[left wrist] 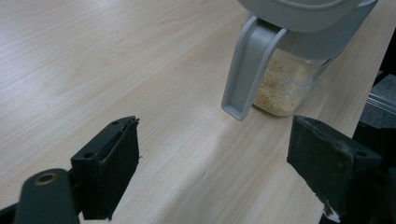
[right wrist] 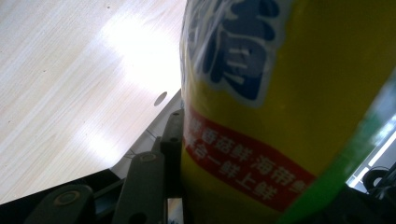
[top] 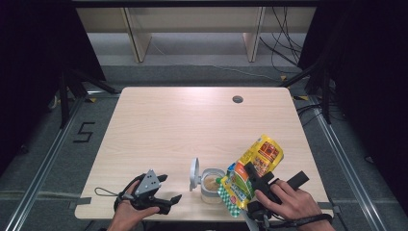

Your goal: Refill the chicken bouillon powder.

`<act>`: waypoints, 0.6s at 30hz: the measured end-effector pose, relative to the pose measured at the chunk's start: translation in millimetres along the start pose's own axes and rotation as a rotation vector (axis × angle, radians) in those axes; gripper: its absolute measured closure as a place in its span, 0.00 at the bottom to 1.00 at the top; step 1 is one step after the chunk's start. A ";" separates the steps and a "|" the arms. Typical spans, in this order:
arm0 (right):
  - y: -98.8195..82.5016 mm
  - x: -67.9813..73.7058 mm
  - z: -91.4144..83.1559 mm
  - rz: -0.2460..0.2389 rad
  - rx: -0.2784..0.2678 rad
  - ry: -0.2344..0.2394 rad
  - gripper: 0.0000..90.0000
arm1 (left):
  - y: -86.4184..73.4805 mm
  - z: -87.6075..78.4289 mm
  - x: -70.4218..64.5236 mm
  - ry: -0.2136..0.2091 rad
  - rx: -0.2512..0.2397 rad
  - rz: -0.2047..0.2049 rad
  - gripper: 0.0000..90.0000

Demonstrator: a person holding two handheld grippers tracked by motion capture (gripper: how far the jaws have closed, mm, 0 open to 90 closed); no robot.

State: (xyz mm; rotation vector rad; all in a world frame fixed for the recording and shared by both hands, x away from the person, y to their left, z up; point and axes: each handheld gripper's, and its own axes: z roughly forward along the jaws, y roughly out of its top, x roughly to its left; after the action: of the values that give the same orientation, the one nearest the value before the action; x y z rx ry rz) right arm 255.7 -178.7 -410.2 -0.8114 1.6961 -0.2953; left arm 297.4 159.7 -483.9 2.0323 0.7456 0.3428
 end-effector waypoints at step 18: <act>0.4 0.1 -0.6 0.002 0.002 -0.010 0.70 | -0.1 1.0 -0.5 -0.010 -0.015 -0.014 0.18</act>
State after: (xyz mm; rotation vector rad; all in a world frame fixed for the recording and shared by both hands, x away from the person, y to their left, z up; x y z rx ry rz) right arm 255.0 -178.5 -410.3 -0.8088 1.6868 -0.2906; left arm 297.5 158.8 -484.5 2.0126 0.7487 0.3290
